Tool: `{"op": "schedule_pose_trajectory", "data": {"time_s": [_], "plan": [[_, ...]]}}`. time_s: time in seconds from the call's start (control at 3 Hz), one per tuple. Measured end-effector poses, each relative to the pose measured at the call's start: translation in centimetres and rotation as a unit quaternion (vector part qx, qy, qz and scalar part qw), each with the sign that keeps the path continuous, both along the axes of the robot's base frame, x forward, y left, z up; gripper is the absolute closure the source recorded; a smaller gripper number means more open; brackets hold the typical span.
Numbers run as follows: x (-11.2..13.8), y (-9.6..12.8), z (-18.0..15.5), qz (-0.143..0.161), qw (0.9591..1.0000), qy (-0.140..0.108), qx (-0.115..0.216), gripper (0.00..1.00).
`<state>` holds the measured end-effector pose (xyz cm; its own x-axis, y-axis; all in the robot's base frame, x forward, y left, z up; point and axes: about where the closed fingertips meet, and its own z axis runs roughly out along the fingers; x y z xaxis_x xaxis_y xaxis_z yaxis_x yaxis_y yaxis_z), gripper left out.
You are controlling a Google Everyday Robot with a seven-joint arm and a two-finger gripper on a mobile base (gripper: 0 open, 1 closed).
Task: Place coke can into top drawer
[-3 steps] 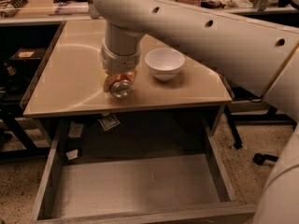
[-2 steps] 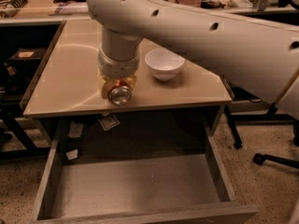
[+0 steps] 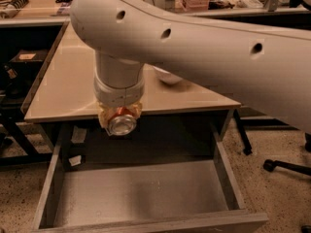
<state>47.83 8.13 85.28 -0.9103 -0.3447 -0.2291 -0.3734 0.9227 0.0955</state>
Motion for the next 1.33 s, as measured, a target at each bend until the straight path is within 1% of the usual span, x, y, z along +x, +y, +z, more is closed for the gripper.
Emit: {"op": "schedule_pose_trajectory", "data": {"time_s": [0.33,0.67,1.0,1.33], "plan": [[-4.2,-0.6,-0.4,-0.004,0.9998,0.018,-0.001,1.0],[-4.2,-0.6,-0.4,-0.005,0.9998,0.017,0.0,1.0],[-6.4,-0.6,-3.4,-0.013,0.9989,0.046,0.002,1.0],[-9.6,-0.7,-7.9,-0.03,0.9959,0.085,0.012,1.0]]}}
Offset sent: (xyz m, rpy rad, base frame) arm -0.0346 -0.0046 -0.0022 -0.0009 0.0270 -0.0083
